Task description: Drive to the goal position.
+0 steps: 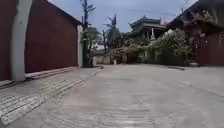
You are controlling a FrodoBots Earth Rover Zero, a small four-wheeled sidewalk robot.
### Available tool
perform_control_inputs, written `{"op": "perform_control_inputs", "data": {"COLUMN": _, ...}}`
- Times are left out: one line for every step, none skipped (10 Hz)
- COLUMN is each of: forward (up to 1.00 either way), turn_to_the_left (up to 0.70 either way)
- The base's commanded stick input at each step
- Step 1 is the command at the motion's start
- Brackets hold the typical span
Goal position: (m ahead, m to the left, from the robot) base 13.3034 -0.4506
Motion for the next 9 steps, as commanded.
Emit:
{"op": "perform_control_inputs", "data": {"forward": 1.00, "turn_to_the_left": 0.00}}
{"op": "perform_control_inputs", "data": {"forward": 1.00, "turn_to_the_left": 0.00}}
{"op": "perform_control_inputs", "data": {"forward": 1.00, "turn_to_the_left": 0.00}}
{"op": "perform_control_inputs", "data": {"forward": 1.00, "turn_to_the_left": 0.00}}
{"op": "perform_control_inputs", "data": {"forward": 1.00, "turn_to_the_left": 0.00}}
{"op": "perform_control_inputs", "data": {"forward": 1.00, "turn_to_the_left": 0.00}}
{"op": "perform_control_inputs", "data": {"forward": 1.00, "turn_to_the_left": 0.00}}
{"op": "perform_control_inputs", "data": {"forward": 1.00, "turn_to_the_left": 0.00}}
{"op": "perform_control_inputs", "data": {"forward": 1.00, "turn_to_the_left": 0.00}}
